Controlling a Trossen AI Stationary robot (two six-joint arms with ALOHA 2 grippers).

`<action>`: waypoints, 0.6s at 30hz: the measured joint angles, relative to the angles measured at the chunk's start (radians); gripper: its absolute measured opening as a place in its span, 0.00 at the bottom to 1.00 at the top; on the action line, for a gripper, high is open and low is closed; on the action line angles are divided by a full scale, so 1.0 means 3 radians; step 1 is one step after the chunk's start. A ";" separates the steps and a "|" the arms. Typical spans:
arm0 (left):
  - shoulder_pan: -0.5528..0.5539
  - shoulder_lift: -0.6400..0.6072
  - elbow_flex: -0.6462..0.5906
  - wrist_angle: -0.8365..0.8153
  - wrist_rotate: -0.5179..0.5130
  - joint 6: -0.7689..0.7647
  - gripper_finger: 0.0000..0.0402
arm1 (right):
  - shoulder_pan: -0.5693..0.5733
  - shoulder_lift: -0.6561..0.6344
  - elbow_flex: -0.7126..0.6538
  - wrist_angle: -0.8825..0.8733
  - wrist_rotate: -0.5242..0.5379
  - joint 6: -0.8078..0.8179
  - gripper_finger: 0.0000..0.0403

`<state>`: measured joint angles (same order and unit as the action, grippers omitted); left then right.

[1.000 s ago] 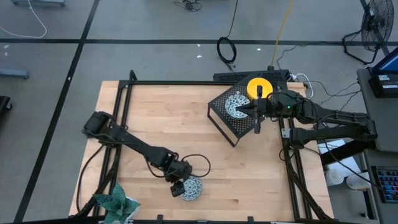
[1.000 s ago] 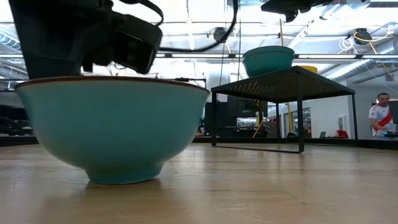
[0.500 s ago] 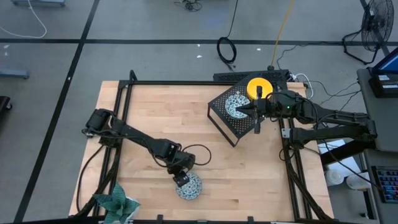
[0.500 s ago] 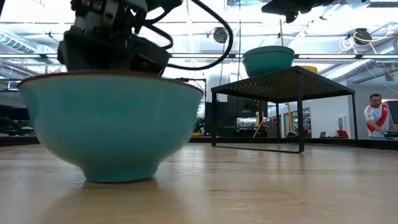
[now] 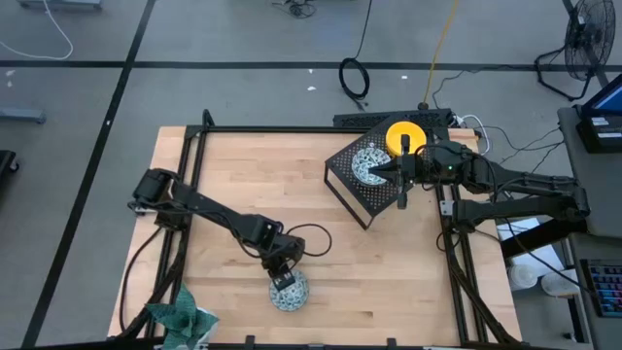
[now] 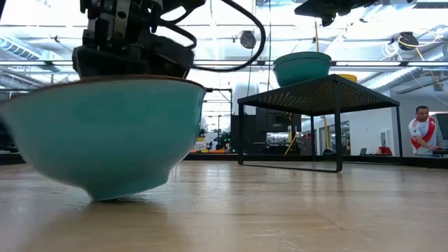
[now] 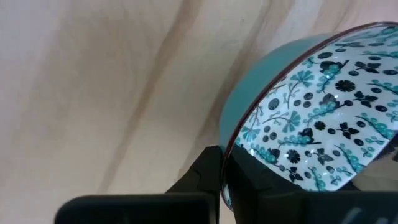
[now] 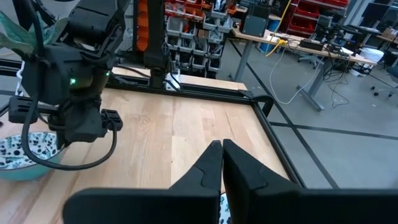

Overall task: Pick & Place Mini bowls
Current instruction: Stack the blue patterned bowl on the blue patterned bowls on the shelf

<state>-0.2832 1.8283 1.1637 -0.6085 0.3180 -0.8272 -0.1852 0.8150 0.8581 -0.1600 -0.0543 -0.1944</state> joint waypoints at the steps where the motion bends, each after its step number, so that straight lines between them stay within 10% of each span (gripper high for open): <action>1: 0.0011 -0.0022 0.0000 -0.0004 -0.0065 0.0067 0.03 | 0.0000 0.0000 0.0000 0.0001 0.0001 0.0000 0.00; 10: 0.0056 -0.0687 0.0010 -0.0086 -0.1581 0.0727 0.02 | 0.0000 -0.0001 0.0000 0.0005 0.0001 0.0000 0.00; 18: 0.0013 -0.1383 0.0029 0.0500 -0.3932 0.2193 0.02 | 0.0001 -0.0002 0.0000 0.0045 -0.0007 0.0016 0.00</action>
<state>-0.2792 1.4135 1.1724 -0.4585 -0.8615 -0.1693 -0.1848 0.8143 0.8581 -0.1465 -0.0564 -0.1895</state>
